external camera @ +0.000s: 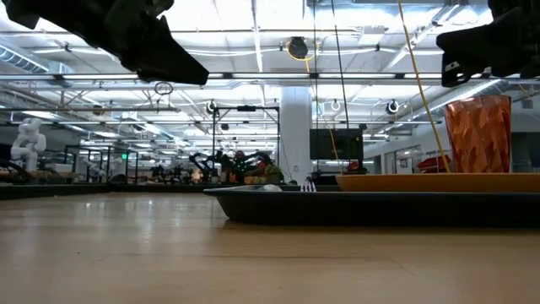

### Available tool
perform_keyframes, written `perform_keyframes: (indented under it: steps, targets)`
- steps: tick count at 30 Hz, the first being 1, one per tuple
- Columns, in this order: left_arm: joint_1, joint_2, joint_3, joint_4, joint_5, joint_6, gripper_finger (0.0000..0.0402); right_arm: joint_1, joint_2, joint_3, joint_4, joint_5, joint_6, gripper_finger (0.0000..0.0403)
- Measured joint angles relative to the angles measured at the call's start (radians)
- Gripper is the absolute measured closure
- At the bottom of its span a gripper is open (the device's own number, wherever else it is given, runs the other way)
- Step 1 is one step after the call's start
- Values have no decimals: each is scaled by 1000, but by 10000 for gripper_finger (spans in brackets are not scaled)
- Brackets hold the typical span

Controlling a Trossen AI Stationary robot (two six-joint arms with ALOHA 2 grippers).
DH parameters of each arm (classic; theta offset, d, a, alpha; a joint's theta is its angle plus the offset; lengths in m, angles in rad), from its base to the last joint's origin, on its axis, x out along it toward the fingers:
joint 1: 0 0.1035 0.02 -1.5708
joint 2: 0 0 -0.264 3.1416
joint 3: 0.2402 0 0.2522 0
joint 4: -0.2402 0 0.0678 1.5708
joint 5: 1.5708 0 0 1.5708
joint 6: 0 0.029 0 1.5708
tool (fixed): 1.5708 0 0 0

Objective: Pick and place plate/cup/fork/spoon on tray
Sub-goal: Return to Home Position

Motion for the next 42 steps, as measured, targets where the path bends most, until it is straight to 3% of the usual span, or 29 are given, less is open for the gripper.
perform_keyframes:
  steps: [5, 13, 17, 22, 42]
  targets:
    - [-5, 0, 0, -3, 8, -27, 268, -62, 0, 0, -3, -119, -6, 403]
    - [-8, 0, 0, 28, 9, -35, 268, -111, -24, -1, -76, -153, -8, 403]
    - [-8, 0, 0, 45, 9, -46, 268, -137, -41, -1, -25, -157, -52, 403]
    - [-8, 0, 0, 62, 9, -54, 268, -183, -75, -1, -49, -224, -67, 403]
    - [-49, 0, 0, 128, -8, -10, 268, -197, -169, -1, -267, -224, 5, 403]
